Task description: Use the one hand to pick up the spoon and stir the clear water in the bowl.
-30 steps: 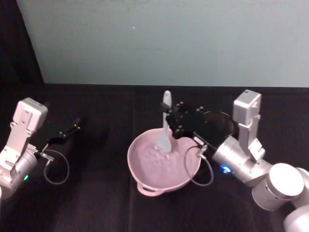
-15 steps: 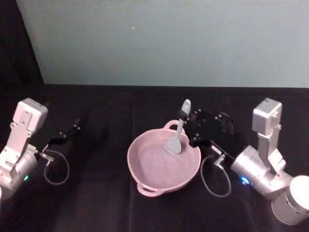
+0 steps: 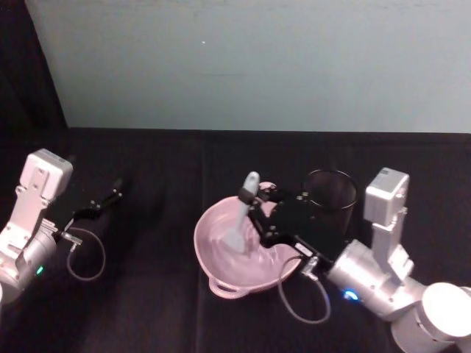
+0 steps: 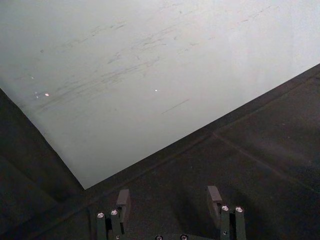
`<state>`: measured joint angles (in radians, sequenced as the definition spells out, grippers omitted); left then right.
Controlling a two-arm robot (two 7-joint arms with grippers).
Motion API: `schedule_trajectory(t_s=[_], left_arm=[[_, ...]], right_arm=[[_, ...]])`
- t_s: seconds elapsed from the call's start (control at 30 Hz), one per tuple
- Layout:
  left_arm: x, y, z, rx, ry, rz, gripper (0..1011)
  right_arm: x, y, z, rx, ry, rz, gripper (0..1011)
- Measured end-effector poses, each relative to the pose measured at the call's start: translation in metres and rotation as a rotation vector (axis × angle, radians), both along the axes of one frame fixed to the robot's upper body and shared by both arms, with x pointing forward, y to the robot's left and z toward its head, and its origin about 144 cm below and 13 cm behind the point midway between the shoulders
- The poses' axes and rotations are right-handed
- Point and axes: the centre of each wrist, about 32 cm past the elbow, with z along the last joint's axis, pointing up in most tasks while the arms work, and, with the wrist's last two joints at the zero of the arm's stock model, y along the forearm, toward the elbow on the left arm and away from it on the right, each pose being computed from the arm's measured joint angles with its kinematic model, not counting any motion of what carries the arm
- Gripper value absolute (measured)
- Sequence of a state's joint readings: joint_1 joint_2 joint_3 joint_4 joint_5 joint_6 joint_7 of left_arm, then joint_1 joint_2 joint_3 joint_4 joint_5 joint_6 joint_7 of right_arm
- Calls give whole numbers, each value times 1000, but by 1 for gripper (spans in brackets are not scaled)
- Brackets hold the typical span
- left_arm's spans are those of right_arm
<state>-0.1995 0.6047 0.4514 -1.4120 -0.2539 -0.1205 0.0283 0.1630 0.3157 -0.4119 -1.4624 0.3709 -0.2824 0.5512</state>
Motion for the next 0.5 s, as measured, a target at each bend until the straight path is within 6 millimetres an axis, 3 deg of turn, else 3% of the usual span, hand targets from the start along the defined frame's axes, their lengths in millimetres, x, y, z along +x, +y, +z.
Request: schedule_trajectory(t_s=[0.17, 0.5], left_arm=[[0, 0, 0, 0, 0, 0, 1005], [0, 0, 0, 0, 0, 0, 1005]], right_arm=[[10, 16, -1, 15, -12, 32, 119], [32, 27, 1, 7, -39, 26, 119]])
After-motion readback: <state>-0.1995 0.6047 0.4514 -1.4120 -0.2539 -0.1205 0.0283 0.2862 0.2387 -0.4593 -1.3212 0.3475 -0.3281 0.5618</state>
